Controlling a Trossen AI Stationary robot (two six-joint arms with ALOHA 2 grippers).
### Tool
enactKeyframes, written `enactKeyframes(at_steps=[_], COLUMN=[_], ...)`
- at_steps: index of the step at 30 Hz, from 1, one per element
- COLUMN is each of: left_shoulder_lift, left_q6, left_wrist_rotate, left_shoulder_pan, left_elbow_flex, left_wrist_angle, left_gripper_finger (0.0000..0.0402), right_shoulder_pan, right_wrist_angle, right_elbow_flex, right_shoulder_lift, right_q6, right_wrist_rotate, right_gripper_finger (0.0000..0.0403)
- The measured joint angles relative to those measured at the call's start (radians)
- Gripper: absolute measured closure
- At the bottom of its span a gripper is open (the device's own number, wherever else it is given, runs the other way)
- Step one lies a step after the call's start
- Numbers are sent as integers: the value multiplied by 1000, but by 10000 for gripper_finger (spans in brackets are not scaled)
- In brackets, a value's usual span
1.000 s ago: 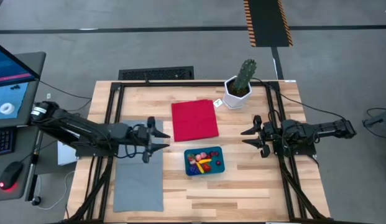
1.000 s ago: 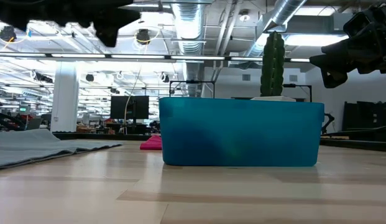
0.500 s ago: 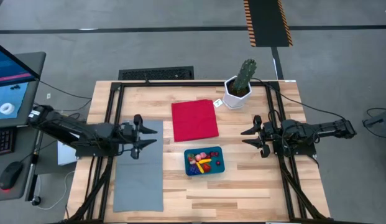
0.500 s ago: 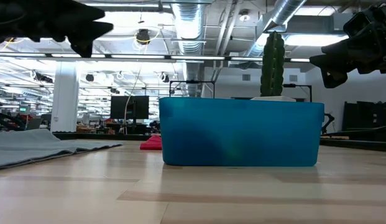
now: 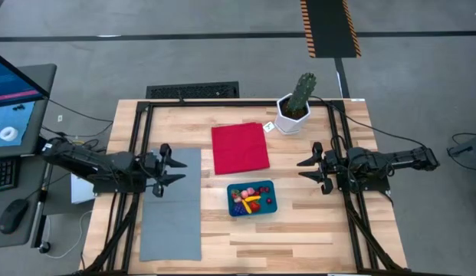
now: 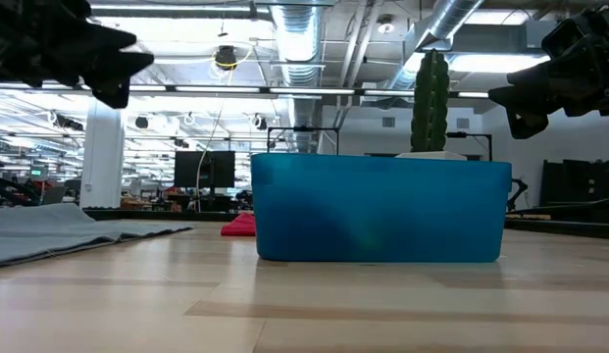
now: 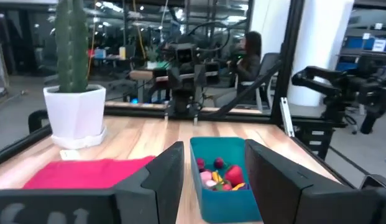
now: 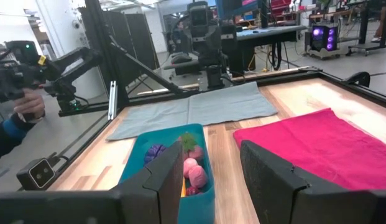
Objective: Pick and placing Produce into tupperware
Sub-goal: Return to Home Position
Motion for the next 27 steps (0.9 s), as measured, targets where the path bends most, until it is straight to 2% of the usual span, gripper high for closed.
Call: enactKeyframes(at_steps=[6,10,12,17,20,27], left_shoulder_lift=[-142,-266,-268,-268,-268,-266], left_q6=[71,88,72,64,88,98], left_wrist_rotate=[19,-107,-166,-173,-183,-273], left_shoulder_pan=[0,-1,1,1,1,1], left_elbow_flex=[0,-1,-1,-1,-2,-2], left_wrist_angle=[-49,-193,-229,-260,-222,-251], left_gripper_finger=[244,244,244,244,244,244], right_shoulder_pan=[0,0,0,0,0,0], right_wrist_angle=[0,0,0,0,0,0], right_elbow_flex=[0,0,0,0,0,0], right_shoulder_lift=[0,0,0,0,0,0], right_q6=[0,0,0,0,0,0], right_wrist_rotate=[0,0,0,0,0,0], right_gripper_finger=[221,221,221,221,221,221])
